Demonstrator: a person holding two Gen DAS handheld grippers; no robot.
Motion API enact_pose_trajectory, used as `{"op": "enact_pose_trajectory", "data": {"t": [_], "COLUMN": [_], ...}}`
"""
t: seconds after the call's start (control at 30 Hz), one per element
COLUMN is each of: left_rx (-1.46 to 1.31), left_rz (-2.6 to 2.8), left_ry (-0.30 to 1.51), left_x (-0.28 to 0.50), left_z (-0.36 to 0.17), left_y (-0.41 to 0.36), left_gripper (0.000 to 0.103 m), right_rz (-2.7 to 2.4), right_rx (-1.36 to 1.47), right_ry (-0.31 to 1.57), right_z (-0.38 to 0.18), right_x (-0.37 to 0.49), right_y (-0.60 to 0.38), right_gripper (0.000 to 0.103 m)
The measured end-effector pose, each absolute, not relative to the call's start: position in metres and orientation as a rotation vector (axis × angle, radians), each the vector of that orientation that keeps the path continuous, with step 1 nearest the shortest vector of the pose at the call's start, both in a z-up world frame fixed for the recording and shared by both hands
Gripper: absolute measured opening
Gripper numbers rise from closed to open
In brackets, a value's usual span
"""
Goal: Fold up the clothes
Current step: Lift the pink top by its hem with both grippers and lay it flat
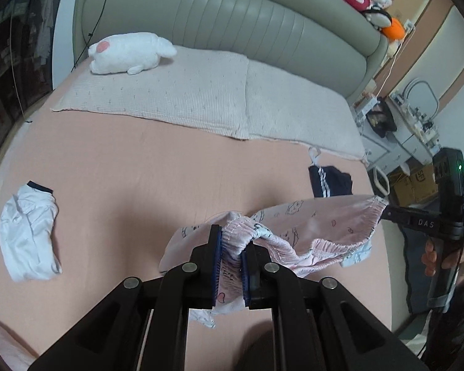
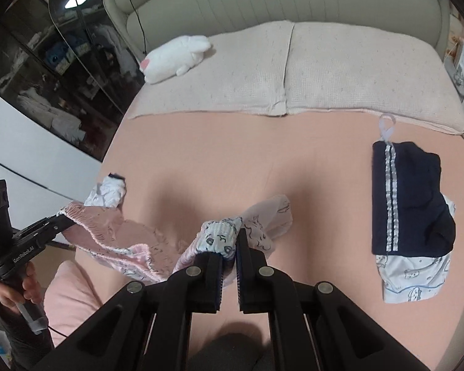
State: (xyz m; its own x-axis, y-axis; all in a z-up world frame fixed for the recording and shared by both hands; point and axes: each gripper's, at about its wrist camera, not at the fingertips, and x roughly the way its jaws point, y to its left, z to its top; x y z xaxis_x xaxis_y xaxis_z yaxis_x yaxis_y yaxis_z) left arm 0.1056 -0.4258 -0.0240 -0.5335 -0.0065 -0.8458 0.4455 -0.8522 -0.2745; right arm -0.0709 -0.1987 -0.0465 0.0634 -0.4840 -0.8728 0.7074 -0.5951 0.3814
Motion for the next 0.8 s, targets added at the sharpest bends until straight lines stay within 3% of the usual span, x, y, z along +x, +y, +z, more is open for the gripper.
{"op": "enact_pose_trajectory", "data": {"t": [0.53,0.8], "left_rx": [1.267,1.018], "left_rz": [-2.423,-2.530], "left_ry": [0.689,0.581], "left_x": [0.007,-0.031], "left_z": [0.026,0.079], "left_y": [-0.515,-0.548], "left_gripper": [0.009,0.009], "right_rz": [-1.715,-1.777], "right_rx": [1.461,1.259], "right_ry": [0.103,-0.032], "right_z": [0.006,0.068], "right_x": [-0.183,-0.236], "right_y": [-0.280,-0.300], "right_gripper": [0.004,0.004]}}
